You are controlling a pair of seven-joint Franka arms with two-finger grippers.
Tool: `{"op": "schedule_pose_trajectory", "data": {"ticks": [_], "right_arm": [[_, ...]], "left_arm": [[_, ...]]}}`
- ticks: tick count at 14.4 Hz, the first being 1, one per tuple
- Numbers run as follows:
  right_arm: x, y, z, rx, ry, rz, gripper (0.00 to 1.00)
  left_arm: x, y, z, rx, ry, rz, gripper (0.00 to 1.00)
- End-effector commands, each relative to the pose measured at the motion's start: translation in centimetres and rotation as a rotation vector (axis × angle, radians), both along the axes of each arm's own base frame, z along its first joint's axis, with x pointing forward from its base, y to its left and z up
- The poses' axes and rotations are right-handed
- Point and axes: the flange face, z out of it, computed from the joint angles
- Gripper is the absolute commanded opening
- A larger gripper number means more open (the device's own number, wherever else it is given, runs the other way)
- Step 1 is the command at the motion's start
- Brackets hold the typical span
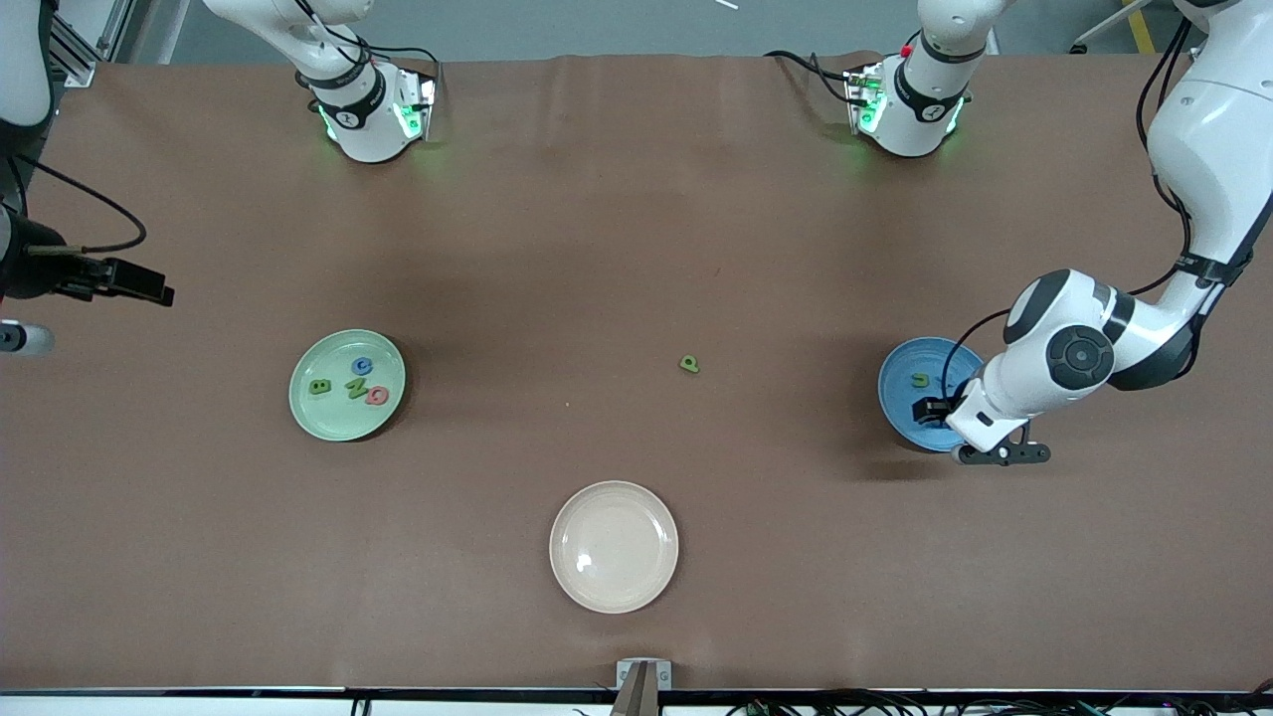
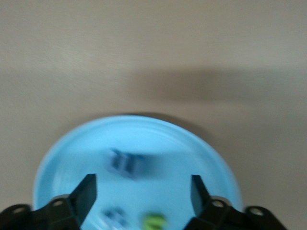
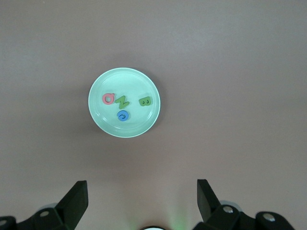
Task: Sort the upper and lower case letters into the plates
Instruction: 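Move the left gripper to the green d between the plates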
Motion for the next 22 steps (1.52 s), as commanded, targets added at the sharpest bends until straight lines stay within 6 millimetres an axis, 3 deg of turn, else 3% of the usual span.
{"op": "schedule_pose_trajectory", "data": {"ticks": [1,4,7,9,13,15,17,19,22], "right_arm": [[-2.7,1.0,1.1,0.006,-0.023,0.011,1.0],[-3.2,1.0,1.9,0.006,-0.032,0.011,1.0],[-4.3,1.0,3.1,0.007,-0.054,0.011,1.0],[-4.8,0.9,3.6,0.007,-0.063,0.01,1.0],[-5.4,0.9,4.6,0.009,-0.077,0.007,1.0],[-5.7,0.9,5.1,0.009,-0.091,0.008,1.0],[-5.9,0.9,5.5,0.024,-0.099,0.005,1.0],[-5.9,1.1,5.6,0.045,-0.104,0.002,1.0],[-5.9,1.2,5.6,0.046,-0.104,0.006,1.0]], "left_arm": [[-1.0,-6.6,6.9,0.027,0.004,0.096,1.0],[-3.7,-14.8,9.8,0.013,-0.009,0.138,1.0],[-7.4,-23.9,10.0,0.01,-0.014,0.161,1.0],[-8.4,-28.1,8.8,0.004,-0.008,0.132,1.0],[-9.7,-32.6,5.4,-0.013,-0.039,0.109,1.0],[-10.8,-34.9,2.5,-0.021,-0.057,0.12,1.0],[-11.0,-36.4,0.8,-0.005,-0.086,0.125,1.0],[-11.2,-37.6,-1.0,-0.002,-0.069,0.125,1.0],[-11.1,-37.7,-3.0,-0.015,-0.023,0.154,1.0]]}}
